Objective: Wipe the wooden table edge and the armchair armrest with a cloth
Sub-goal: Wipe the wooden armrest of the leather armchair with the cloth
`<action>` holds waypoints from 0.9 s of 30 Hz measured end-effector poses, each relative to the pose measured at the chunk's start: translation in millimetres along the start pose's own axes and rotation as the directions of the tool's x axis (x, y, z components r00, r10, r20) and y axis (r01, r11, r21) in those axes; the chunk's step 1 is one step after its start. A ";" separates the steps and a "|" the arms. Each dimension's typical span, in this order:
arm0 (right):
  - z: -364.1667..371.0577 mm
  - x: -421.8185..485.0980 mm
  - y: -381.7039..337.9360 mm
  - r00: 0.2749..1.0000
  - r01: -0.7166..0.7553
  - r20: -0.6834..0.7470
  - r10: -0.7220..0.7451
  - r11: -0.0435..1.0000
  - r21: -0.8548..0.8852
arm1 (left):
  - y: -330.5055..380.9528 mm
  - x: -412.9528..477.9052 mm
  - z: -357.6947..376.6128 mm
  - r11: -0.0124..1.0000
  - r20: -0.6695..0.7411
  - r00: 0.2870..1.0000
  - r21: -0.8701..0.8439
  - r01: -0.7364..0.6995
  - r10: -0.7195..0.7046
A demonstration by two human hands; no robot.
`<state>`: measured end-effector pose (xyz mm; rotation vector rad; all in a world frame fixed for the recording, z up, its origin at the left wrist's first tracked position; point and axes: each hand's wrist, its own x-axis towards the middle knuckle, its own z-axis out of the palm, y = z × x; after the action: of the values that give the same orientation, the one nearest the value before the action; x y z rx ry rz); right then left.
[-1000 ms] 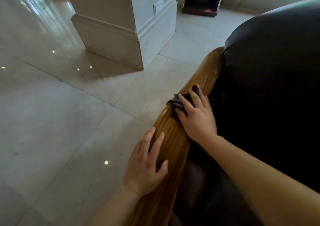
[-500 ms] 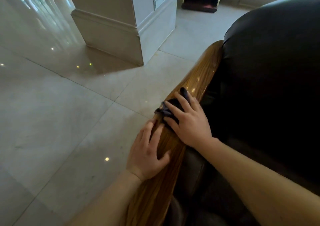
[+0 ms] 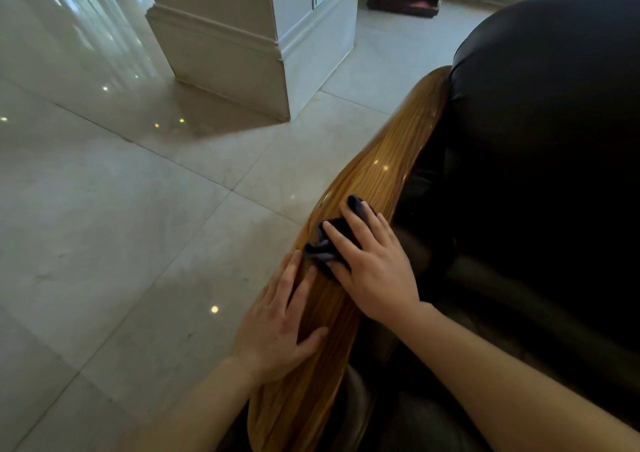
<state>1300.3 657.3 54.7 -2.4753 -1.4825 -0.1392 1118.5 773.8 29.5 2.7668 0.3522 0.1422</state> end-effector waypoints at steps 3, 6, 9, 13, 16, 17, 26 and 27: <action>-6.7 13.1 5.8 1.000 0.002 0.020 -0.002 1.000 -0.011 | -0.4 -0.5 3.0 1.000 -0.004 1.000 -0.013 0.005 -0.005; -7.2 22.5 -10.4 0.987 -0.162 -0.023 0.161 0.987 -0.020 | -2.0 -0.1 4.9 1.000 -0.017 1.000 -0.024 -0.004 0.004; 2.3 5.1 -31.5 0.981 -0.191 -0.043 0.191 0.982 -0.005 | -3.2 -1.1 6.5 0.998 -0.034 0.999 -0.059 -0.018 0.016; 1.7 -6.9 -18.8 1.000 -0.007 0.003 0.007 0.999 -0.038 | -3.5 -5.4 7.6 0.997 -0.062 0.998 -0.074 -0.027 0.022; -2.8 4.7 -8.5 0.999 -0.038 -0.025 0.037 0.999 -0.019 | -3.4 -7.8 6.3 0.996 -0.061 0.998 -0.086 -0.018 0.013; -2.5 5.4 -10.5 0.995 -0.082 -0.052 0.081 0.997 -0.005 | -4.0 -10.4 6.1 0.995 -0.054 0.999 -0.094 -0.012 0.007; 31.7 -99.3 -70.3 0.962 0.263 0.080 -0.262 0.965 -0.011 | -12.7 -65.4 3.0 0.929 -0.075 0.997 -0.369 -0.001 -0.029; 30.4 -99.3 -65.9 0.942 0.325 0.098 -0.322 0.946 -0.018 | -10.7 -66.9 2.4 0.926 -0.084 0.996 -0.378 0.003 -0.037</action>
<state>1193.6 610.2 15.5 -2.2709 -1.9353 -0.1096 1051.9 765.4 19.9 2.3784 0.3357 0.2981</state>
